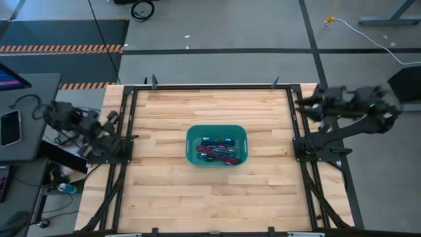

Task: Pick and place USB-C Cables
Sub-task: Return to Home Position

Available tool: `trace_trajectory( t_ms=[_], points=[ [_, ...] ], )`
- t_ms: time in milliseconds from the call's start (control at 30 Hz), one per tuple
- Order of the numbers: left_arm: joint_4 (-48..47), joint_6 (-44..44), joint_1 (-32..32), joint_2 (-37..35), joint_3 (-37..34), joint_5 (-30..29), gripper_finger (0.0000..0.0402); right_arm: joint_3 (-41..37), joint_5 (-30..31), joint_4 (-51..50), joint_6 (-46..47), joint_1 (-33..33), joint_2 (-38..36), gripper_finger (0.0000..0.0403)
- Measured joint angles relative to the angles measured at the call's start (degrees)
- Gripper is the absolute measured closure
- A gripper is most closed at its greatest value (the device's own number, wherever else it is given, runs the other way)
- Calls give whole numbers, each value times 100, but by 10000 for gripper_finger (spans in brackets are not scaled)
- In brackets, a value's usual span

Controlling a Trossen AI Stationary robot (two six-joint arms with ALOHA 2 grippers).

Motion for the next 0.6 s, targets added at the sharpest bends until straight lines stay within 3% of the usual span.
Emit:
trace_trajectory(
  t_ms=[167, 367, 600],
  points=[
    [858, 7, 0, -437, -1065, -2, 276, -1614, -274, 1202, 284, -2, -1008, 255],
    [1715, 493, 0, -773, -1811, -53, 276, -2833, -376, 2091, 248, -2, -1790, 255],
    [1826, 807, 0, -769, -2072, -974, 276, -3716, -293, 2575, 360, -2, -1963, 255]
  ],
)
